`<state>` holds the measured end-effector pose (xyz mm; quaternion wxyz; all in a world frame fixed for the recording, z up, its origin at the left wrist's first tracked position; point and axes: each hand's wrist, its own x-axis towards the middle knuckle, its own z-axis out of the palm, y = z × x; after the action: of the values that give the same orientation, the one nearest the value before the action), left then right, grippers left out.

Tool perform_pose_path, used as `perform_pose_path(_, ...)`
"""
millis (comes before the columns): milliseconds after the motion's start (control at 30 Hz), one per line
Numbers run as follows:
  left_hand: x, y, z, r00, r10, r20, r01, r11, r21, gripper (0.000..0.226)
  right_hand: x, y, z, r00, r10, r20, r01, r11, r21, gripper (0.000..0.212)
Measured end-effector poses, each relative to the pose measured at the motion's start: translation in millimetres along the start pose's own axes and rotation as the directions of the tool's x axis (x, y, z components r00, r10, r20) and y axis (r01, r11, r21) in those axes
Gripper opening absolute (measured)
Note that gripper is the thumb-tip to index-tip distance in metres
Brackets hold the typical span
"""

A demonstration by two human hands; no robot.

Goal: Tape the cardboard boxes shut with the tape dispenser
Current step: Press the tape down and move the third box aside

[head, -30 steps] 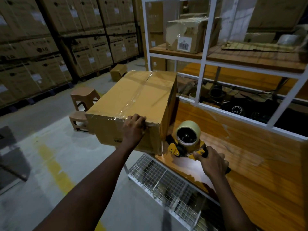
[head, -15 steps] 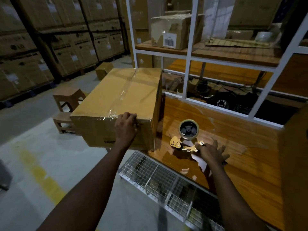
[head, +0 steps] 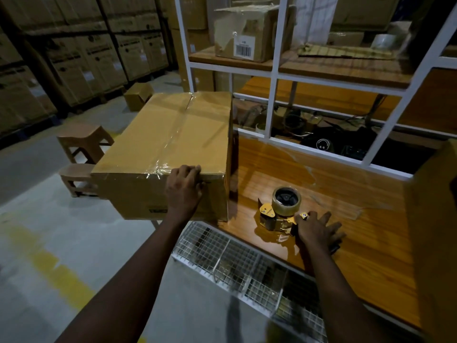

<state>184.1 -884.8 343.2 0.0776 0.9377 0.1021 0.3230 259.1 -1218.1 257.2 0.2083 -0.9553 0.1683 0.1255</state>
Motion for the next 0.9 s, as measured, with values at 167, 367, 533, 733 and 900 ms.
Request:
perform_pose_path(167,-0.6,-13.4,-7.6,0.992,0.122,0.02,-0.122,0.992,-0.024,0.048,-29.6,-51.1,-10.6,0.98,-0.023,-0.196,0.064,0.976,0.207,0.064)
perform_pose_path(367,6.4,-75.4,-44.9,0.989,0.142,-0.052,-0.148,0.979,-0.143,0.043,-101.1,-175.0,-21.1,0.859,-0.368,-0.357,0.477,0.828,0.295,0.055)
perform_pose_path(533,13.8,-178.0,-83.2,0.951,-0.223,-0.213,0.169,0.955,-0.245,0.04,-160.5,-262.3,-10.5,0.718,-0.601,-0.352,0.688,0.691,0.222,0.049)
perform_pose_path(733,11.5,-282.1,-77.6,0.949,-0.298,0.1,0.304,0.79,-0.532,0.062,-197.8,-329.3,23.3,0.62,-0.729,-0.291,0.784,0.592,0.185,0.042)
perform_pose_path(900,11.3,-284.3,-74.3,0.986,-0.14,0.088,0.164,0.773,-0.613,0.04,-207.5,-351.0,37.5,0.622,-0.723,-0.3,0.781,0.6,0.173,0.04)
